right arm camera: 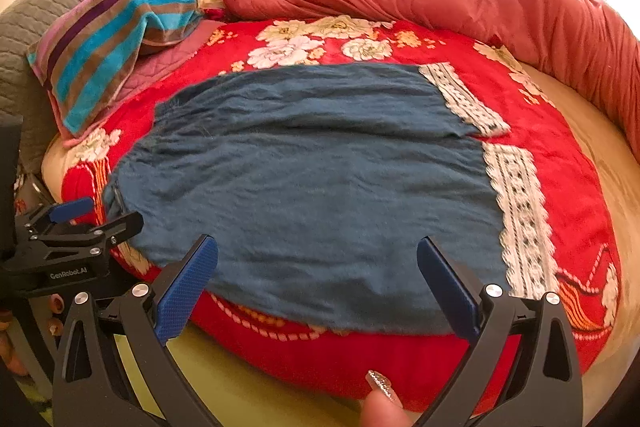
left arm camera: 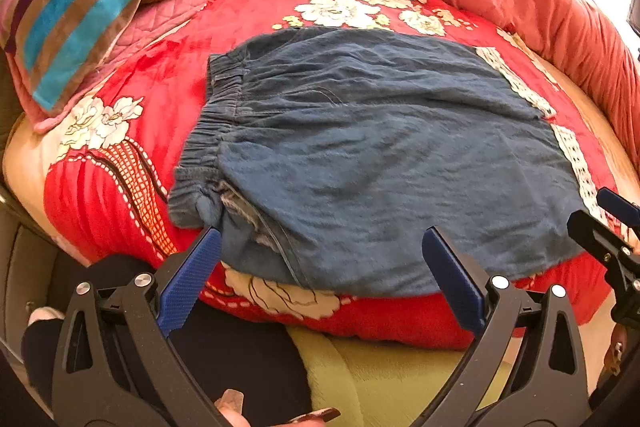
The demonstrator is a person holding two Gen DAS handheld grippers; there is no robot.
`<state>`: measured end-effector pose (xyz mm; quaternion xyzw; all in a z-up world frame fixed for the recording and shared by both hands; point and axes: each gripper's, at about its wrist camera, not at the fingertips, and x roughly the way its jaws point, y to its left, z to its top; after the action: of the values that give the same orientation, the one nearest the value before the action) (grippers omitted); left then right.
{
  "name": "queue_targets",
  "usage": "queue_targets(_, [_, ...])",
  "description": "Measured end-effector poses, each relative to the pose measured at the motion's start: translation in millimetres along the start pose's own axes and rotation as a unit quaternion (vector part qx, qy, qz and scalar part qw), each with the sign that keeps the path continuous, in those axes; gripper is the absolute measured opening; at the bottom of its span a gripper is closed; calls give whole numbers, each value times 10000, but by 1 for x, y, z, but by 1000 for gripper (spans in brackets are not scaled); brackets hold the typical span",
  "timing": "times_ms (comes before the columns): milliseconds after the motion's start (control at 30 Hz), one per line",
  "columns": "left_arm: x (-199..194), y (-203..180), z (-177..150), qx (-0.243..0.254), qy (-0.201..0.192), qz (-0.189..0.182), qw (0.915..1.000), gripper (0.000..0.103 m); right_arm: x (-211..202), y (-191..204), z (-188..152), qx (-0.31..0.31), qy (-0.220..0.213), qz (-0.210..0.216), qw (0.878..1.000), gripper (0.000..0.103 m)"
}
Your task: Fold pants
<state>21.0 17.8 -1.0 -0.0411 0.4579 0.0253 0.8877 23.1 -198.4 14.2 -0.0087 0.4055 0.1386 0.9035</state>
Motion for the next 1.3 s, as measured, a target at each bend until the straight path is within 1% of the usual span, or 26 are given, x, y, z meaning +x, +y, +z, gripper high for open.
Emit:
queue_targets(167, [12,19,17,-176,74,-1,9998,95,12,5,23,-39,-101,177,9998,99])
queue_targets(267, [19,33,30,-235,125,90,9996,95,25,7,43,-43,-147,219,9996,99])
queue_targets(333, [25,43,38,-292,147,119,9994,95,34,11,56,-190,-158,210,9995,99])
queue_targets(367, [28,49,44,-321,163,123,9993,95,39,13,61,-247,-138,166,9995,99])
queue_targets(533, [46,77,74,-444,219,164,9986,95,75,23,93,-438,94,292,9986,99])
queue_targets(633, [56,89,91,-402,276,166,9987,95,94,29,110,-609,150,144,9979,99])
queue_targets(800, [74,105,118,-223,373,16,9991,95,125,41,140,-739,293,-14,9968,99])
queue_targets(833, [78,109,124,-135,375,-47,9992,95,130,43,145,-763,300,-52,9966,99])
queue_targets(900, [85,116,133,11,355,-50,9994,95,141,49,155,-802,300,-178,9962,99])
queue_targets(967, [93,124,143,141,316,-68,9994,95,152,54,165,-773,346,-211,9962,99])
queue_targets(1067, [105,133,154,217,350,-253,9988,95,166,63,178,-854,422,-366,9948,99])
queue_targets(1133, [110,136,161,229,295,-403,9985,95,177,70,188,-1156,412,-449,9914,99])
queue_targets(1200, [114,137,167,304,250,-338,9987,95,188,75,196,-1468,394,-549,9869,99])
queue_targets(1233, [116,137,169,378,218,-161,9989,95,194,76,200,-1571,409,-565,9851,99])
queue_targets(1300, [119,137,168,402,199,21,9990,95,206,75,208,-1685,444,-573,9830,99])
